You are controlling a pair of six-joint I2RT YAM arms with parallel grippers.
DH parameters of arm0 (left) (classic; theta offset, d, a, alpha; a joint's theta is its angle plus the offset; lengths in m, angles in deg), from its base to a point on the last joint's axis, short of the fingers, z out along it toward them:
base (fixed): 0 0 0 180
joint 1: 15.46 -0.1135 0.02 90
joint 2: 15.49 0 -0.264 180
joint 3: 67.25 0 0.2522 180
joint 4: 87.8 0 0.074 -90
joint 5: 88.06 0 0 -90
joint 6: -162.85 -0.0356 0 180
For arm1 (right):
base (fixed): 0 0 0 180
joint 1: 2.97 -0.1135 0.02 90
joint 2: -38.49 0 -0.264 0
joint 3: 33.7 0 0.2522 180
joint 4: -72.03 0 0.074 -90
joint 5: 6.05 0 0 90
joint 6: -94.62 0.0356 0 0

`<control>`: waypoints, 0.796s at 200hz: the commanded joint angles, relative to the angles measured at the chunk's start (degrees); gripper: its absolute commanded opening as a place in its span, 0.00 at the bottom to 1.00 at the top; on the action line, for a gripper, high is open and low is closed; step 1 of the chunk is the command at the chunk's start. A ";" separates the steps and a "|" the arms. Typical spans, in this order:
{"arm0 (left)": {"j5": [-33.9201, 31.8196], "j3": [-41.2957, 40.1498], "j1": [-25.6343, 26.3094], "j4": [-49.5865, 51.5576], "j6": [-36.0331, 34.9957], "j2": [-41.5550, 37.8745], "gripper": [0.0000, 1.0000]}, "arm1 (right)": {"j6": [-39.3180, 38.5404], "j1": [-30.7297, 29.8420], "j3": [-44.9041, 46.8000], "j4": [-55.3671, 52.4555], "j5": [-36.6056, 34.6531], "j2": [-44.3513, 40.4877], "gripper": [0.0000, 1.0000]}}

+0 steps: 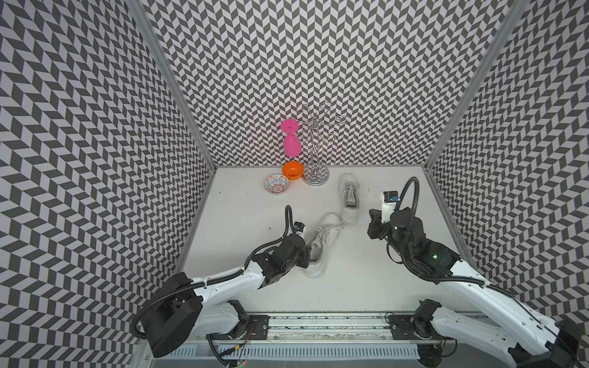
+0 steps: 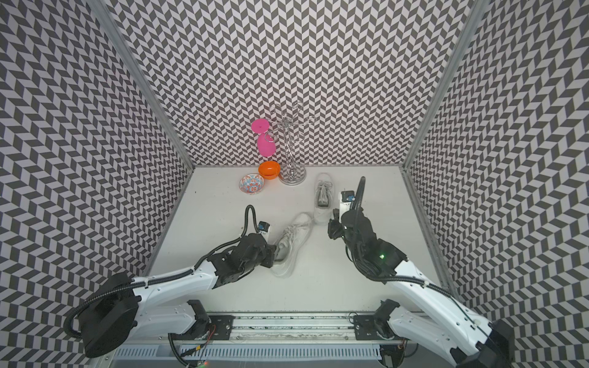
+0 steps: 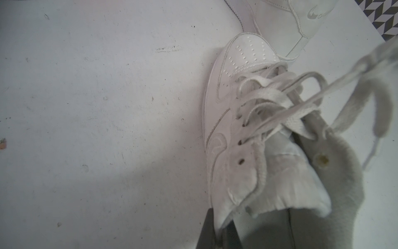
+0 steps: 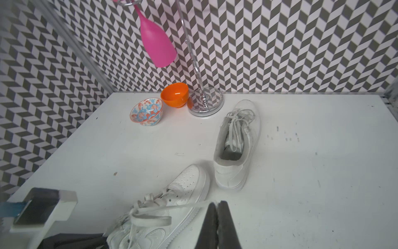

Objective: Remove the insole from the shoe
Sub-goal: Untie the shoelace on the shoe.

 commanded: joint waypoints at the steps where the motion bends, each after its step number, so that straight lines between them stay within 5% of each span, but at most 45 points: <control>1: -5.17 -2.18 -1.49 3.36 -0.16 0.68 0.00 | 1.49 2.20 0.02 -0.81 -1.40 -0.71 0.00; 60: -3.47 -2.33 -0.66 2.01 -1.97 0.17 0.00 | 3.81 5.90 5.37 3.32 7.10 2.79 0.00; 98: -3.43 -2.61 1.27 1.08 -3.07 -0.60 0.00 | 5.53 5.90 8.46 6.62 10.50 10.28 0.09; 159: -3.96 -2.02 2.51 0.98 -3.78 0.33 0.00 | 4.44 5.92 6.04 3.30 9.87 10.82 0.61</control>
